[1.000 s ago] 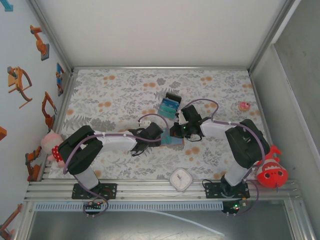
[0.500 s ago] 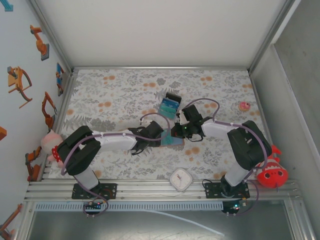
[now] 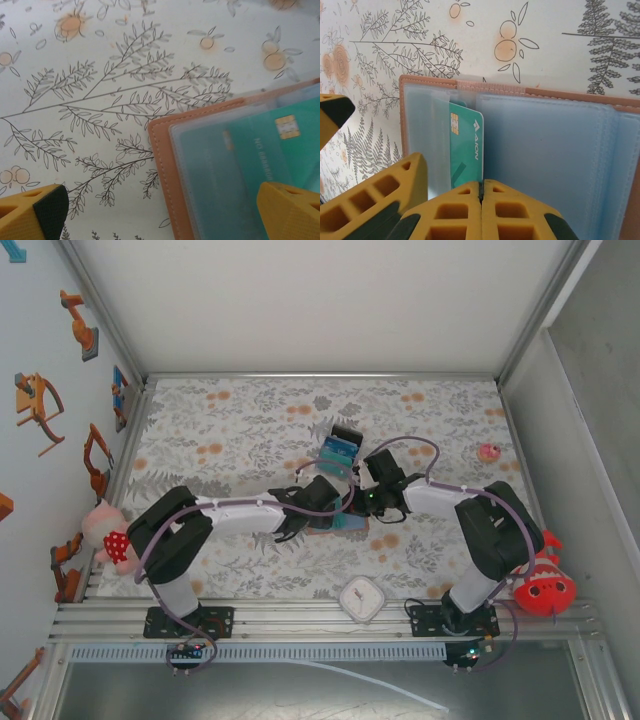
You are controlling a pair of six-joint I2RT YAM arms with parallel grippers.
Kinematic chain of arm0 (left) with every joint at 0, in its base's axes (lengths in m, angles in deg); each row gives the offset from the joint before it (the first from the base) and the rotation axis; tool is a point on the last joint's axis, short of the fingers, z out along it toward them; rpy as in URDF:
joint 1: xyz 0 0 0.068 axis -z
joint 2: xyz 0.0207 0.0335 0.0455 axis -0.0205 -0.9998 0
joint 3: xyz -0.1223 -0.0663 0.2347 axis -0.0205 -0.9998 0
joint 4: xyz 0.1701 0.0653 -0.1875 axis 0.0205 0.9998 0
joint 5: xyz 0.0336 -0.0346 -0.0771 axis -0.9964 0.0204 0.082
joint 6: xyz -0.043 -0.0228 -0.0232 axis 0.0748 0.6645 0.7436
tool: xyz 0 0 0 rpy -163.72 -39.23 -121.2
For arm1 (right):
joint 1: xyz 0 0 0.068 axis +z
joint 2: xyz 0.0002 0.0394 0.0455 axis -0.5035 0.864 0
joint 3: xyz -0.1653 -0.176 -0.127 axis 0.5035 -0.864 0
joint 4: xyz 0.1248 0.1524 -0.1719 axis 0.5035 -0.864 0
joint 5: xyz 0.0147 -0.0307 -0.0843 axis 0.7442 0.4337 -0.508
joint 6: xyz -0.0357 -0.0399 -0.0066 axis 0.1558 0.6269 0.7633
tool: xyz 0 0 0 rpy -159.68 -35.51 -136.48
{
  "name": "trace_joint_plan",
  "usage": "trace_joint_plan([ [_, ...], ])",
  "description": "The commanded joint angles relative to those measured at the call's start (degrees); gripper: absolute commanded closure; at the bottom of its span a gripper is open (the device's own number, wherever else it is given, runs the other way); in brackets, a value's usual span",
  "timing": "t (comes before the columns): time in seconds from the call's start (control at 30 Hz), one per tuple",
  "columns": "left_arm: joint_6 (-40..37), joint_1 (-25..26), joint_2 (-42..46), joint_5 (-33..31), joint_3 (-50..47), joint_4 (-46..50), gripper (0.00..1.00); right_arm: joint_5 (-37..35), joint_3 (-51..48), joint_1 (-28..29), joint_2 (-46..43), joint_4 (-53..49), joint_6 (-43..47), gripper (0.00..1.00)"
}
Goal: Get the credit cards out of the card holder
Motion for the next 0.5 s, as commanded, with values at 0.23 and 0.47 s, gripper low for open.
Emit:
trace_joint_plan([
  [0.23,-0.2,0.0,-0.9,0.1,0.1,2.5,0.03,-2.2,-0.5,-1.9,-4.3,-4.0,1.6,1.0],
  [0.47,-0.1,-0.1,-2.5,0.8,0.5,2.4,0.03,0.9,-1.8,-1.9,-6.3,-1.5,-0.1,0.98],
])
